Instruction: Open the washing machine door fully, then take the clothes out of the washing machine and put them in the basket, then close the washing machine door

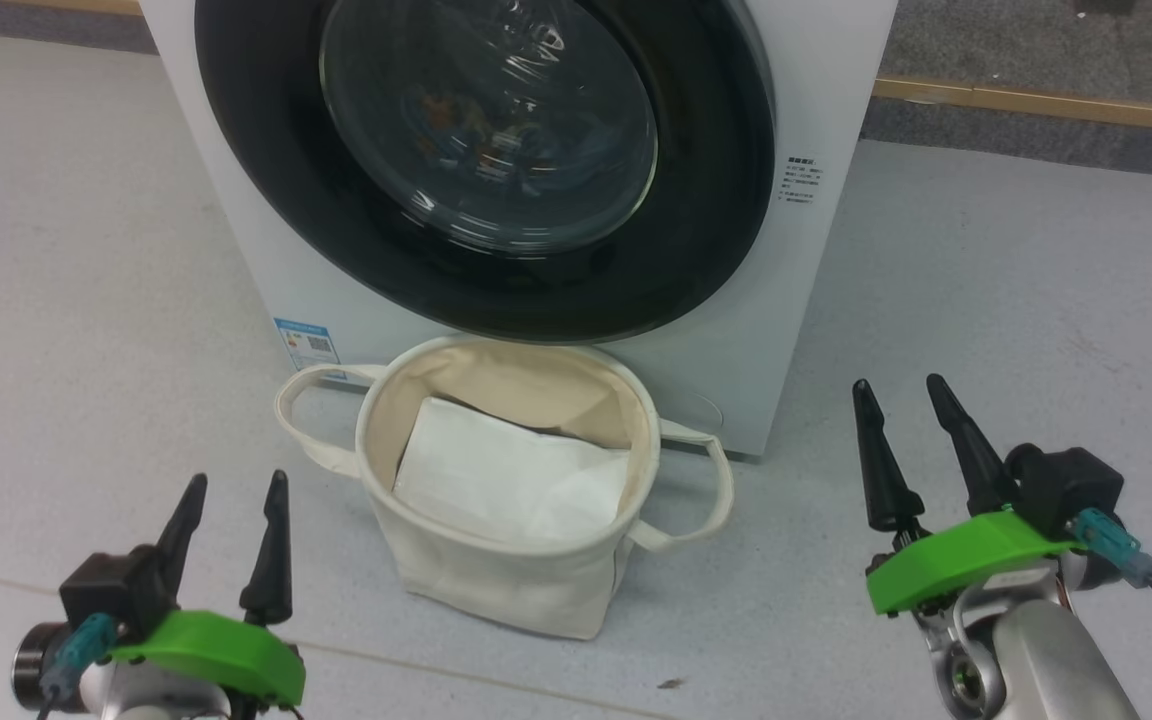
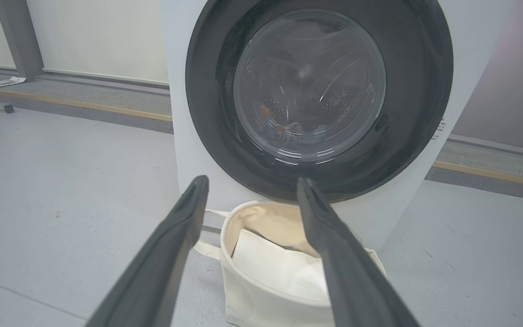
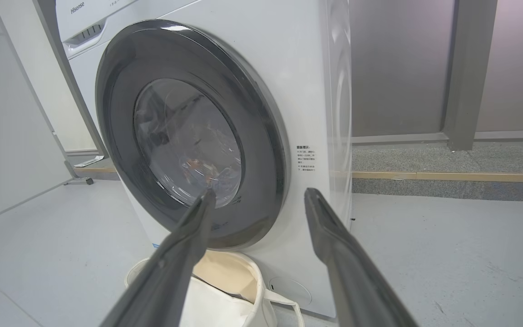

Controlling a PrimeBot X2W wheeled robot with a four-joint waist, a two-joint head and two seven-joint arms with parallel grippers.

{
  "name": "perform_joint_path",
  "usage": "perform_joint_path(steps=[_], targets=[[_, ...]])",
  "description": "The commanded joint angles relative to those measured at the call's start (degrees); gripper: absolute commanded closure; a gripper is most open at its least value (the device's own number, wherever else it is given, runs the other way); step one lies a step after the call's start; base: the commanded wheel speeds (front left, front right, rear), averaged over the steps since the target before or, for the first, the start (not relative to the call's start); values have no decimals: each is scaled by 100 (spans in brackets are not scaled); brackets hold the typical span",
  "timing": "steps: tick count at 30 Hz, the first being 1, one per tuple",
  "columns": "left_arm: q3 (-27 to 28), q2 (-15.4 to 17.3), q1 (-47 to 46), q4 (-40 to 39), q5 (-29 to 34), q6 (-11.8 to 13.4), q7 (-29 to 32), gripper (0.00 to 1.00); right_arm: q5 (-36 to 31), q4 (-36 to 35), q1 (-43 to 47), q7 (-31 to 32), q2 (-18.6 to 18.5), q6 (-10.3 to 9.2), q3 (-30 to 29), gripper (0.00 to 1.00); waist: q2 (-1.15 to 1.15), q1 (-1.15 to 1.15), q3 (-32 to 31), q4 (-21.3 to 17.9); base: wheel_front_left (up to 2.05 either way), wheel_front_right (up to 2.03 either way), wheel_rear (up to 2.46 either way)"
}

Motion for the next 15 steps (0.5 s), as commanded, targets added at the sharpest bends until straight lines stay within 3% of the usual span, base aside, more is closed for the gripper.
perform_joint_path(steps=[1, 15], targets=[[144, 229, -359, -209, 196, 23, -96, 0, -203, -211, -329, -98, -38, 0, 104, 0, 0, 0, -9, -5, 0, 0, 0], [-79, 473, -486, -283, 946, 176, -334, 0, -643, -80, -463, -316, -46, 0, -153, 0, 0, 0, -68, -6, 0, 0, 0]])
